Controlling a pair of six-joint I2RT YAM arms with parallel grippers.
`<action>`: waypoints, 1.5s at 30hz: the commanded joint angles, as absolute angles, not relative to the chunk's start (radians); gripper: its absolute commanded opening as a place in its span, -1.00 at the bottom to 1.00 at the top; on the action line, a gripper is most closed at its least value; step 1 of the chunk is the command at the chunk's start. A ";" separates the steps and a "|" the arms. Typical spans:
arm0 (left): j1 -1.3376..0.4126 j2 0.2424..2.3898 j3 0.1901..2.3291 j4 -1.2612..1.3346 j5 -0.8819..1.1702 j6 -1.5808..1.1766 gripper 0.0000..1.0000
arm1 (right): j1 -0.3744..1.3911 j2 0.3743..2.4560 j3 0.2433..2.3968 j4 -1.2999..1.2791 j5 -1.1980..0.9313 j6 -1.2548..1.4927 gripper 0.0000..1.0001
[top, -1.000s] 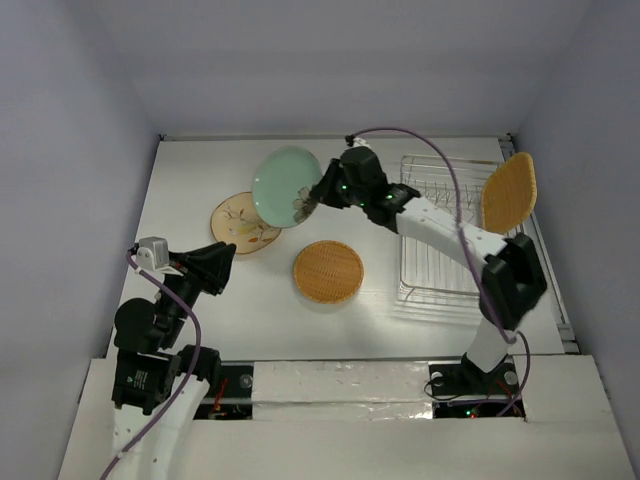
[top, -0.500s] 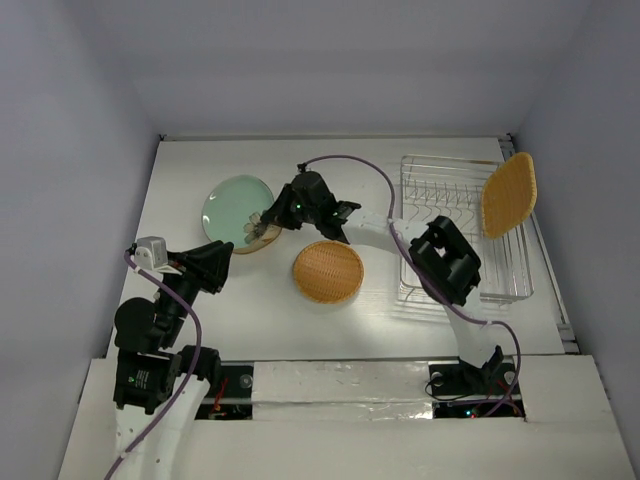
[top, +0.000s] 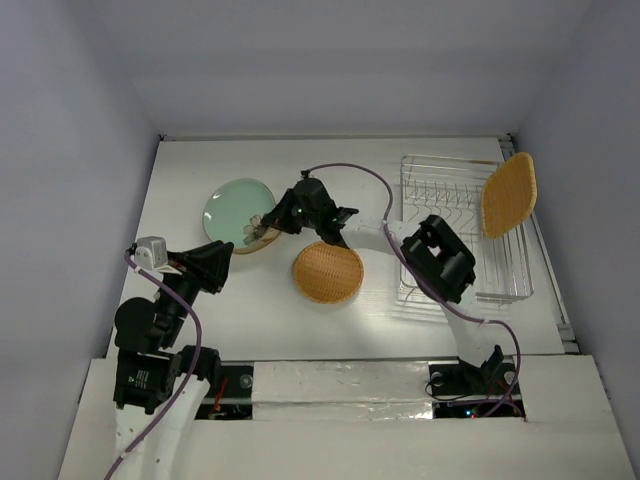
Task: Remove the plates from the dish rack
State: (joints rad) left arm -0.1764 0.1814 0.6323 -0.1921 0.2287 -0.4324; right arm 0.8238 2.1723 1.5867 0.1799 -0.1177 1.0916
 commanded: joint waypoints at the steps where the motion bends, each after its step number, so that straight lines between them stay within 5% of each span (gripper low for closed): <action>1: -0.172 0.192 0.637 -0.149 0.239 -0.439 -0.46 | 0.824 2.164 1.605 0.373 -0.153 1.141 -0.84; 11: -0.172 0.189 0.637 -0.150 0.238 -0.439 -0.46 | 0.824 2.212 1.605 0.370 -0.167 1.164 -0.61; 27: -0.172 0.184 0.637 -0.150 0.239 -0.439 -0.46 | 0.844 2.189 1.680 0.036 -0.056 0.964 0.73; 36: -0.172 0.181 0.637 -0.150 0.235 -0.439 -0.46 | 0.865 2.172 1.772 -0.293 0.104 0.790 1.00; 41: -0.172 0.175 0.637 -0.150 0.236 -0.439 -0.46 | 0.874 2.090 1.675 -0.260 0.121 0.750 0.96; 44: -0.172 0.172 0.637 -0.152 0.236 -0.440 -0.46 | 0.874 1.938 1.564 -0.204 0.168 0.721 0.56; 45: -0.172 0.167 0.637 -0.150 0.236 -0.439 -0.46 | 0.874 1.851 1.542 -0.206 0.205 0.695 0.09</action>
